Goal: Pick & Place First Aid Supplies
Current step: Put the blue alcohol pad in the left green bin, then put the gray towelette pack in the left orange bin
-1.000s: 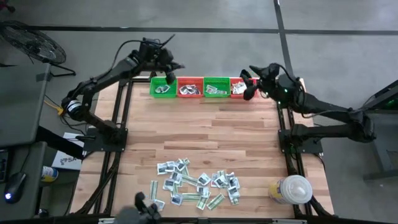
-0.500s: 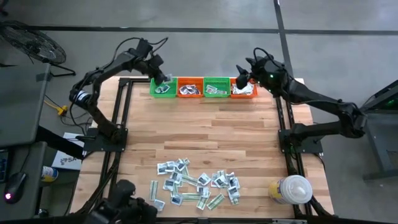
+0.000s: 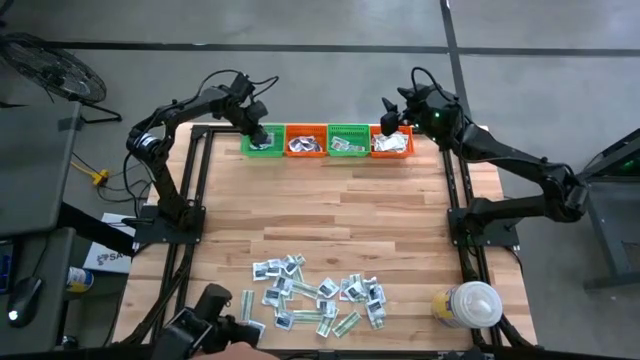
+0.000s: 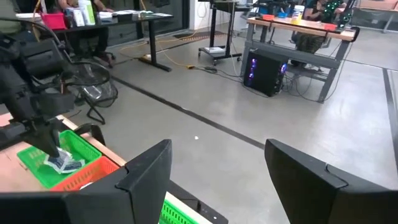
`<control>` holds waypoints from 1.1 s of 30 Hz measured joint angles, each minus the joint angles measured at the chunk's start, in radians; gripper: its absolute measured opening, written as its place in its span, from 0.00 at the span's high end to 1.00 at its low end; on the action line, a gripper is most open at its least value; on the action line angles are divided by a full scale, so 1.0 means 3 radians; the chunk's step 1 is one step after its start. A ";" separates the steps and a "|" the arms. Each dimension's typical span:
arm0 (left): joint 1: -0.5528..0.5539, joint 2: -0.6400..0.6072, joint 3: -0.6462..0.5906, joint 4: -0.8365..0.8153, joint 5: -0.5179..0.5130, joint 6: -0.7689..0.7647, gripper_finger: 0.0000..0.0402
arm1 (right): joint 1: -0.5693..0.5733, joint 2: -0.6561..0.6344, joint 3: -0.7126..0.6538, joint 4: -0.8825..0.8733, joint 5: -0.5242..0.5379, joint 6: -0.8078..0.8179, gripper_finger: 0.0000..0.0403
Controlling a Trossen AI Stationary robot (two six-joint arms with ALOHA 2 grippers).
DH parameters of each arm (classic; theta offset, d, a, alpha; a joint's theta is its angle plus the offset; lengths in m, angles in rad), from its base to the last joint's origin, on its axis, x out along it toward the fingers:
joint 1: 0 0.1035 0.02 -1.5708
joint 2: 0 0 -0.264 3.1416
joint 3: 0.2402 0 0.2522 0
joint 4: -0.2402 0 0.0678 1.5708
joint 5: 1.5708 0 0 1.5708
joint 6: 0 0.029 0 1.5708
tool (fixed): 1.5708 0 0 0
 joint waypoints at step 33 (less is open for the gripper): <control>-0.0785 -0.1185 0.0079 -0.0815 -0.0686 0.0128 0.66 | -0.0398 -0.0013 0.0000 -0.0490 -0.1166 -0.0004 0.38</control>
